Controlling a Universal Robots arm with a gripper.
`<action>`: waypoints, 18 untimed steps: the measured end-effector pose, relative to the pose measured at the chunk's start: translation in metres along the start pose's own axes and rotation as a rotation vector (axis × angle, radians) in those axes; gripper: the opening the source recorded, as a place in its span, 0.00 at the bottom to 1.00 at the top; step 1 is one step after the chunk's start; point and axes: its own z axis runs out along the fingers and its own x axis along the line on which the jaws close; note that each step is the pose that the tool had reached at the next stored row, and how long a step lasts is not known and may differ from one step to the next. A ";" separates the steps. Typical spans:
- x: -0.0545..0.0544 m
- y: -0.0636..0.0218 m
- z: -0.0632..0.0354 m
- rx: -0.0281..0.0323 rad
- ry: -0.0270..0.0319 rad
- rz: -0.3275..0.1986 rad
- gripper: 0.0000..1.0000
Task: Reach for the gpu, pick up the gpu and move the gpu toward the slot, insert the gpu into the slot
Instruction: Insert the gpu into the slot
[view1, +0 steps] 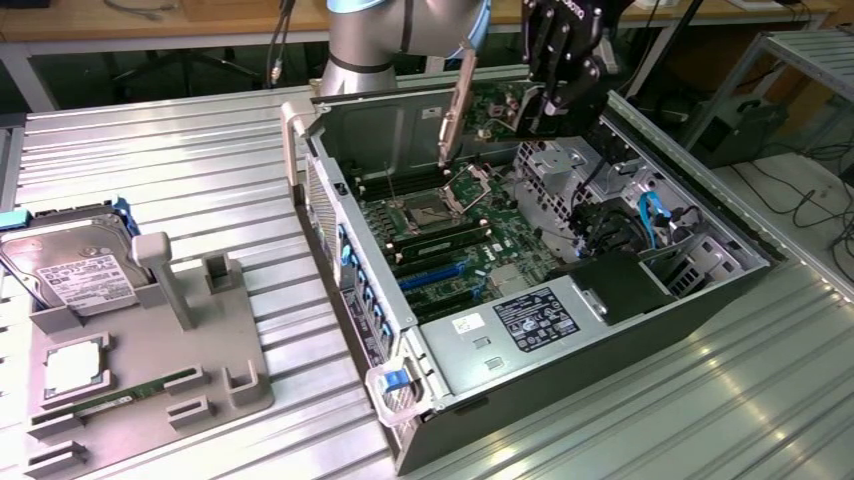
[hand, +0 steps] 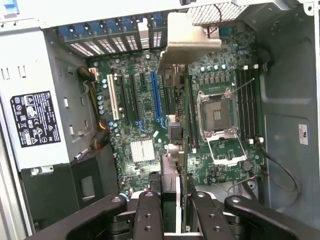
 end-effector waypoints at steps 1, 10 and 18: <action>0.000 0.0000 0.0000 -0.0003 -0.0005 -0.014 0.27; 0.002 -0.0002 0.0000 -0.0021 -0.0040 -0.098 0.27; 0.003 -0.0004 -0.0001 -0.0032 -0.0062 -0.155 0.27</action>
